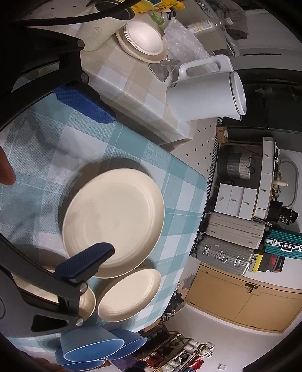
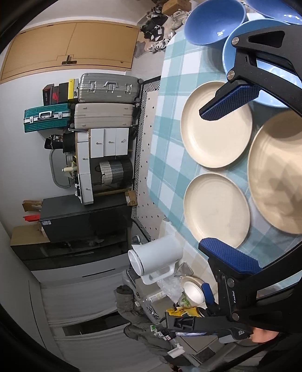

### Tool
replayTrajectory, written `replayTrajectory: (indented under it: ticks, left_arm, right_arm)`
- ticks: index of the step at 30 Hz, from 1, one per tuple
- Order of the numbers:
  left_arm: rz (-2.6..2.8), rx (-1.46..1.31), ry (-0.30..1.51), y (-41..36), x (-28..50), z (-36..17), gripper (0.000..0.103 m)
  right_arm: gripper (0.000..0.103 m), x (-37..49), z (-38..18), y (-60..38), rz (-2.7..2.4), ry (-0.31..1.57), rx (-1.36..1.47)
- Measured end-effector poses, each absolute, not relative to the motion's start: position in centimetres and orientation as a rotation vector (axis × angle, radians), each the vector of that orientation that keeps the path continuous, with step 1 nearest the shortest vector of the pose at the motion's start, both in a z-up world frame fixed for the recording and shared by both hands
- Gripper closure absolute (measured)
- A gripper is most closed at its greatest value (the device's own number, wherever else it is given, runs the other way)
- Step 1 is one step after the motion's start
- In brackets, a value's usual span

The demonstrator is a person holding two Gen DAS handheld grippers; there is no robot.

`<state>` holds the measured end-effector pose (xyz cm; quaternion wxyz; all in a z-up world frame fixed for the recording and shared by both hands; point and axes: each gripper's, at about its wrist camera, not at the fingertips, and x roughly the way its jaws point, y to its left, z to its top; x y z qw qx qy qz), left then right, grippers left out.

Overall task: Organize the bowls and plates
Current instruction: 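Move the right tool toward the cream plate nearest it and lower it, then close the right gripper on the rim of the cream plate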

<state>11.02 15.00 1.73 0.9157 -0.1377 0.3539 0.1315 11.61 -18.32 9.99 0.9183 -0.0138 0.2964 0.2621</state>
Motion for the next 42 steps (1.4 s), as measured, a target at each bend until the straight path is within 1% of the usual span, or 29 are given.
replayTrajectory:
  ticks: [13, 19, 20, 21, 23, 24, 26, 28, 31, 33, 35, 37, 39, 40, 42]
  left_arm:
    - [0.251, -0.320, 0.812, 16.5, 13.3, -1.8, 0.002]
    - [0.227, -0.366, 0.839, 17.4, 13.7, -3.4, 0.009]
    - [0.222, -0.374, 0.845, 17.4, 13.7, -3.7, 0.013]
    - [0.216, -0.380, 0.852, 17.4, 13.9, -3.9, 0.015]
    - [0.207, -0.382, 0.858, 17.3, 14.1, -4.4, 0.015]
    - [0.209, -0.378, 0.861, 17.2, 14.2, -4.6, 0.017]
    - [0.208, -0.375, 0.869, 17.0, 14.4, -5.1, 0.020]
    - [0.205, -0.377, 0.878, 17.0, 14.7, -5.4, 0.023]
    - [0.207, -0.384, 0.881, 17.1, 14.9, -5.8, 0.026]
    - [0.206, -0.391, 0.886, 17.3, 14.9, -6.0, 0.030]
    - [0.201, -0.395, 0.895, 17.3, 14.9, -6.2, 0.033]
    - [0.202, -0.388, 0.890, 17.3, 14.9, -6.2, 0.034]
    - [0.201, -0.390, 0.891, 17.4, 15.1, -6.4, 0.036]
    - [0.203, -0.390, 0.889, 17.4, 15.1, -6.5, 0.037]
    - [0.208, -0.397, 0.885, 17.5, 15.3, -6.7, 0.041]
  right_arm:
    - [0.001, 15.7, 4.6, -14.6, 0.576, 0.777, -0.032]
    - [0.003, 17.0, 2.0, -13.3, 0.585, 0.844, -0.045]
    - [0.003, 17.2, 1.7, -13.2, 0.587, 0.854, -0.046]
    - [0.004, 17.4, 1.2, -12.9, 0.591, 0.866, -0.048]
    - [0.011, 17.8, 0.4, -12.4, 0.596, 0.886, -0.060]
    - [0.016, 17.9, 0.1, -12.3, 0.599, 0.894, -0.064]
    - [0.018, 18.3, -0.6, -11.9, 0.603, 0.911, -0.072]
    - [0.024, 18.7, -1.3, -11.6, 0.603, 0.928, -0.073]
    - [0.030, 19.1, -2.1, -11.4, 0.609, 0.949, -0.068]
    - [0.031, 19.3, -2.6, -11.1, 0.611, 0.960, -0.076]
    - [0.035, 19.4, -3.1, -10.8, 0.611, 0.973, -0.084]
    - [0.042, 19.7, -3.5, -10.8, 0.600, 0.986, -0.085]
    - [0.043, 19.9, -3.9, -10.9, 0.595, 0.995, -0.075]
    - [0.046, 20.1, -4.0, -10.9, 0.588, 0.999, -0.076]
    - [0.048, 20.3, -4.3, -10.9, 0.577, 1.004, -0.084]
